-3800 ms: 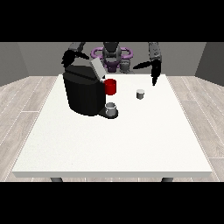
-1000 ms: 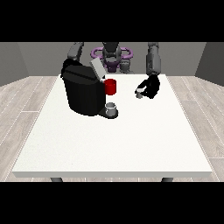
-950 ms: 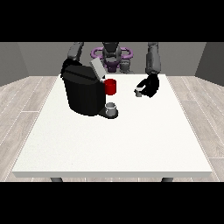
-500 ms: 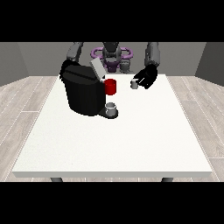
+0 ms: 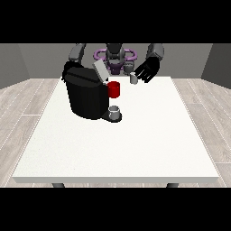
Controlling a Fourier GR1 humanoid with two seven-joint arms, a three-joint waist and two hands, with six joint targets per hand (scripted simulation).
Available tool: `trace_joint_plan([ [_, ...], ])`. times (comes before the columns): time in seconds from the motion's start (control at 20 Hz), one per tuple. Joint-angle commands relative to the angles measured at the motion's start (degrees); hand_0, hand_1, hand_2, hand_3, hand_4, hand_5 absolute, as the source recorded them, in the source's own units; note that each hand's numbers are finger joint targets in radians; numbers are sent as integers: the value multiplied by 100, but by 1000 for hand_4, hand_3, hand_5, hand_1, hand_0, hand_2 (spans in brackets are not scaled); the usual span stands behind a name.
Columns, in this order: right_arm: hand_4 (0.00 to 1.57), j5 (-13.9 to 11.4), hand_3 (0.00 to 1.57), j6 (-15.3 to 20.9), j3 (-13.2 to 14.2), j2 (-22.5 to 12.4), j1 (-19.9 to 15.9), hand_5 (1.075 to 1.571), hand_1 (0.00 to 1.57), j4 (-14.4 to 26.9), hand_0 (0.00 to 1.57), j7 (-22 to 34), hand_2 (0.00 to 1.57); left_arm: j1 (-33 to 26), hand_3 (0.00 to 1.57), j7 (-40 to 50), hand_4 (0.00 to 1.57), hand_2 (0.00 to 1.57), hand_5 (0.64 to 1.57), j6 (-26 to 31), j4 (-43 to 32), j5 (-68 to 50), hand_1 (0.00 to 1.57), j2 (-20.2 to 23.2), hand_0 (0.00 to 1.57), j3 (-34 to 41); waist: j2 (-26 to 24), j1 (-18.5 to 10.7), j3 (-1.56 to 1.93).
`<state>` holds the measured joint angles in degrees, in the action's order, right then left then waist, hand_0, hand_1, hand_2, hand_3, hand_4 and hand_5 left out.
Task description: Insert the coffee pod into the coffee machine and close the lid
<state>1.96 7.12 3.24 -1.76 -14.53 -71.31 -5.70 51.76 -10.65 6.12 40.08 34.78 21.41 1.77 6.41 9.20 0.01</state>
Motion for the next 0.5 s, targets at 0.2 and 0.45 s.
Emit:
trace_joint_plan([
  [0.2, 489, 6, 0, 80, -486, 167, 148, 1571, 0, -451, 0, -93, 0, 612, 1226, 165, 503, 1206, 1571, 47, -152, 29, 1017, 467, 1017, 360, 165, 526, -1],
  [0.45, 494, -232, 0, 298, -464, 169, -280, 1571, 0, -477, 0, 307, 0, 1080, 1198, 442, 476, 1262, 1571, 311, -174, -123, 1239, 406, 1239, 503, 241, 502, -1],
])
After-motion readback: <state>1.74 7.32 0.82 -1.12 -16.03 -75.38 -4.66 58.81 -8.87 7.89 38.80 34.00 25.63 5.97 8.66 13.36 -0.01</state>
